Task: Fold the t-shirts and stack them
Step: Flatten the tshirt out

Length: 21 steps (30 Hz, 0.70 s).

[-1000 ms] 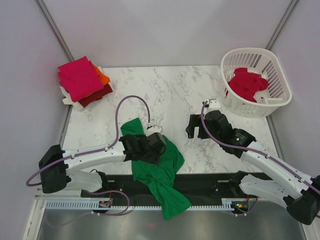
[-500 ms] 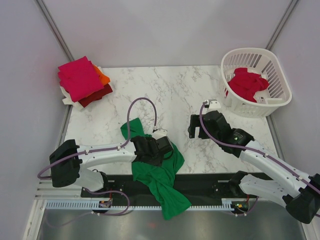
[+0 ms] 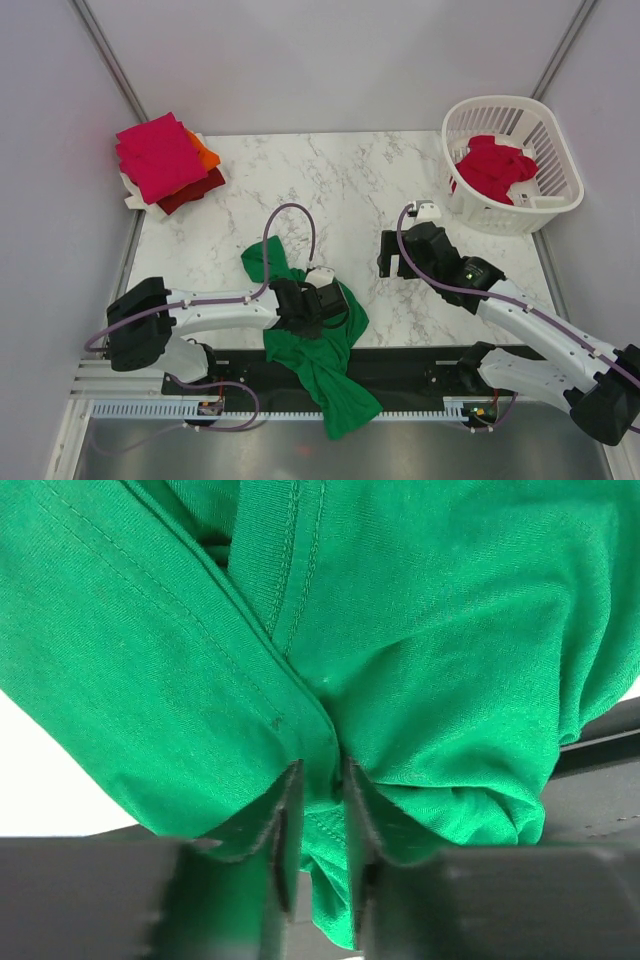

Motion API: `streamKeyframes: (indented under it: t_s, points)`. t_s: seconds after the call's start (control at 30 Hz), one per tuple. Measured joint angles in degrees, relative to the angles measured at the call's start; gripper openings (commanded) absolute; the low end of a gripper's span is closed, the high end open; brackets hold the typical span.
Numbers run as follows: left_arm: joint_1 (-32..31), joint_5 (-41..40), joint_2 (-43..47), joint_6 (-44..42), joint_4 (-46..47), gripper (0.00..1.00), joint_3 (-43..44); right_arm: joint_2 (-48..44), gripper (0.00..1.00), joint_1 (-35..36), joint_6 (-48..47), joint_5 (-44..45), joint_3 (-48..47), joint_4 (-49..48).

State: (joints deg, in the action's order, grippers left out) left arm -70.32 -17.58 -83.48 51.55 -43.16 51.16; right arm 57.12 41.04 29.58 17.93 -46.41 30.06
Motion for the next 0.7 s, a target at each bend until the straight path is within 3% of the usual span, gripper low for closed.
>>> streamKeyframes:
  t_s: [0.1, 0.3, 0.43, 0.6, 0.7]
  points:
    - [0.0, -0.1, 0.0, 0.5, 0.0, 0.02, 0.0, 0.0, 0.98, 0.0, 0.0, 0.0, 0.0, 0.1]
    - [-0.1, -0.9, 0.8, 0.7, -2.5, 0.02, 1.4, -0.1, 0.98, 0.0, 0.0, -0.1, 0.0, 0.2]
    - [-0.2, -5.0, 3.7, 1.3, -11.1, 0.02, 8.2, 0.0, 0.97, 0.0, -0.2, -1.8, 0.2, 0.2]
    - [0.0, -11.4, 16.2, 2.7, -19.1, 0.07, 14.6, 1.5, 0.96, 0.1, -0.7, -10.9, 1.8, -4.0]
    - [1.0, -12.5, 24.4, 3.4, -22.3, 0.04, 14.4, 4.7, 0.96, 1.6, -0.7, -16.7, 2.6, -7.1]
